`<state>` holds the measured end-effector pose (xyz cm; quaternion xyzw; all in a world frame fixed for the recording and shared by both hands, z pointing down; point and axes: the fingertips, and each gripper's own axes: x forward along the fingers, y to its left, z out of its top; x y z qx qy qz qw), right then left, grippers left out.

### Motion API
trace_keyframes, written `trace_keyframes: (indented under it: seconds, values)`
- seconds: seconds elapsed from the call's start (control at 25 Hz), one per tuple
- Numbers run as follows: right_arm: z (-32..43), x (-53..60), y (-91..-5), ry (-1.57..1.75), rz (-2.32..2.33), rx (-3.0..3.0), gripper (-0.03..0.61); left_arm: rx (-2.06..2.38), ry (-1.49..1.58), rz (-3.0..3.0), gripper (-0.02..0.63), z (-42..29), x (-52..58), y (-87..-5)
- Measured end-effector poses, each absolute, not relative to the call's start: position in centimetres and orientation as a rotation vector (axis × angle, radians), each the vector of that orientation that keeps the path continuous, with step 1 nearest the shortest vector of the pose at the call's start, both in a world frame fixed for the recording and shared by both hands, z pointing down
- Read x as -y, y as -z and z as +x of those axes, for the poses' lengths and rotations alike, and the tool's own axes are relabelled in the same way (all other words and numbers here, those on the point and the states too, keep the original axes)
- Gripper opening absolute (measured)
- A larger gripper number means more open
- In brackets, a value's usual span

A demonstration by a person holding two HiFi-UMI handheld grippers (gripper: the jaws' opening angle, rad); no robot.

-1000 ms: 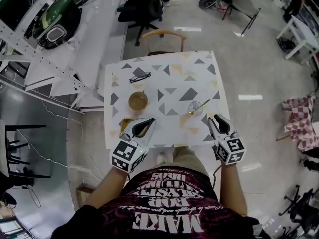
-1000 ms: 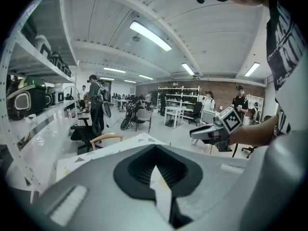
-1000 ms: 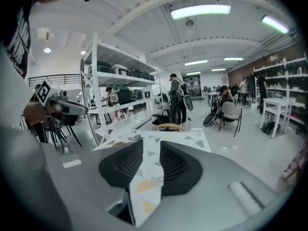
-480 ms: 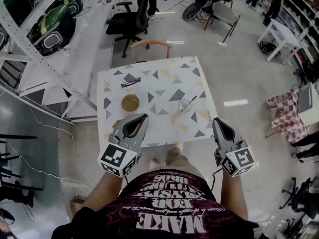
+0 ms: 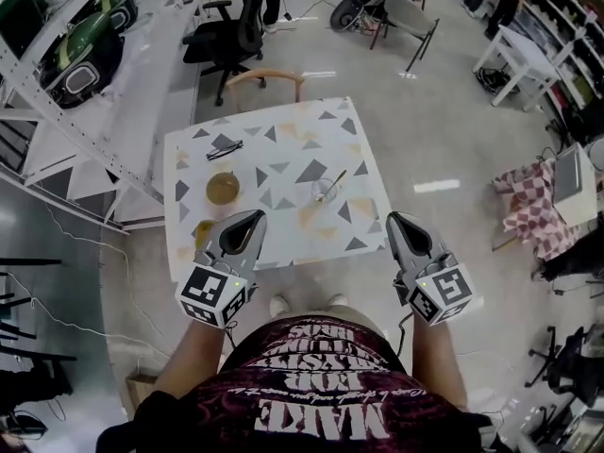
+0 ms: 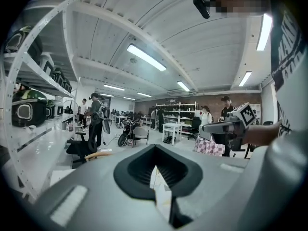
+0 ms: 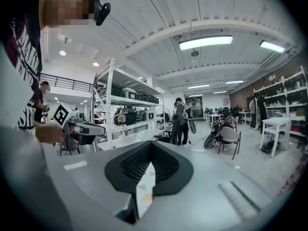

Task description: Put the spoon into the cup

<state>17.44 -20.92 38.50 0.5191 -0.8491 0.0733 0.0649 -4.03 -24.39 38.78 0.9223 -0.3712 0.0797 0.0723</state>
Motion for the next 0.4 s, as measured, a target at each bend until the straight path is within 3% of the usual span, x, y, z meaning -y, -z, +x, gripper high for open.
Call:
trace_keyframes:
  seconds: [0.4]
  values:
    - [23.1, 22.3, -40.7, -0.303, 1.45, 2.627, 0.028, 1.074, -0.3, 2.801, 0.0, 6.7, 24.2, -38.5]
